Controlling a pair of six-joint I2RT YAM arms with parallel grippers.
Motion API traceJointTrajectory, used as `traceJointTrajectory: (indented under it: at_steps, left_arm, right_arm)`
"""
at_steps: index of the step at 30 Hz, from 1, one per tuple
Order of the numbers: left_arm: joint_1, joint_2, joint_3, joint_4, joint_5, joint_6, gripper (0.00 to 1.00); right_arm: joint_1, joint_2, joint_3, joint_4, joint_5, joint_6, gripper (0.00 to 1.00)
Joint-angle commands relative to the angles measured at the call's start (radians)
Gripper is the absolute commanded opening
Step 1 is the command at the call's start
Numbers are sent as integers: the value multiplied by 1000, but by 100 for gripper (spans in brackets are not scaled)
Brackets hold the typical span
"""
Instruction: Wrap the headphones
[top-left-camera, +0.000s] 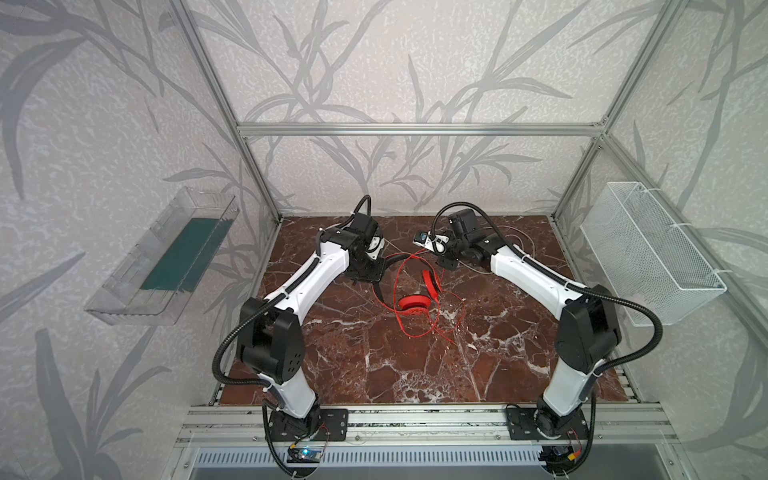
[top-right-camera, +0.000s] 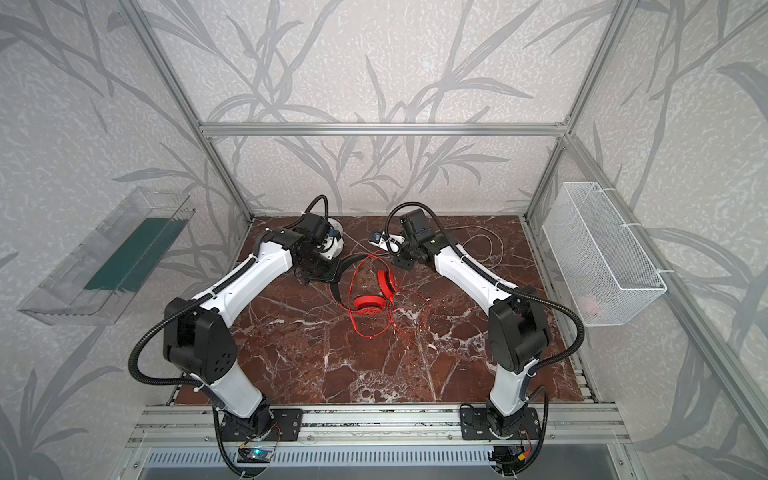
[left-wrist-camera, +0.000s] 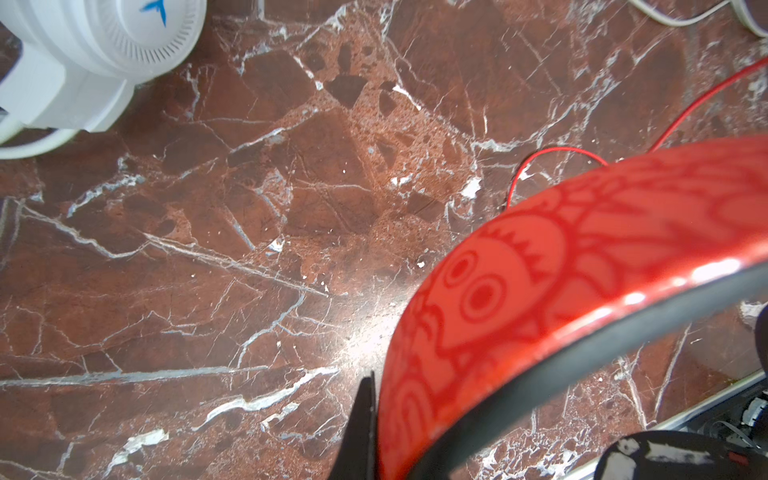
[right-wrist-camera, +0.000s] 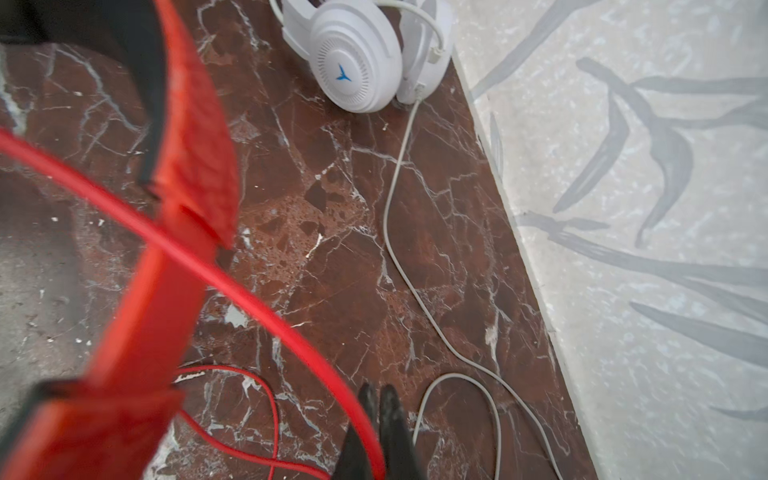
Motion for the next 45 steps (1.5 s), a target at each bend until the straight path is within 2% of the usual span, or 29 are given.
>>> traceJointTrajectory:
  at_steps: [1, 12, 31, 39, 45]
  left_arm:
    - [-7, -62, -10, 44, 57, 3, 0]
    - [-3, -103, -47, 93, 91, -17, 0]
    - [7, -135, -89, 196, 167, -65, 0]
    - [33, -156, -129, 283, 245, -141, 0]
    - [42, -165, -152, 319, 275, -176, 0]
  right_arm:
    - [-7, 19, -3, 47, 42, 57, 0]
    - [-51, 57, -8, 92, 129, 202, 0]
    - [-106, 102, 3, 93, 148, 363, 0]
    - [-106, 83, -53, 117, 95, 428, 0]
    - [-108, 101, -54, 111, 0, 517, 2]
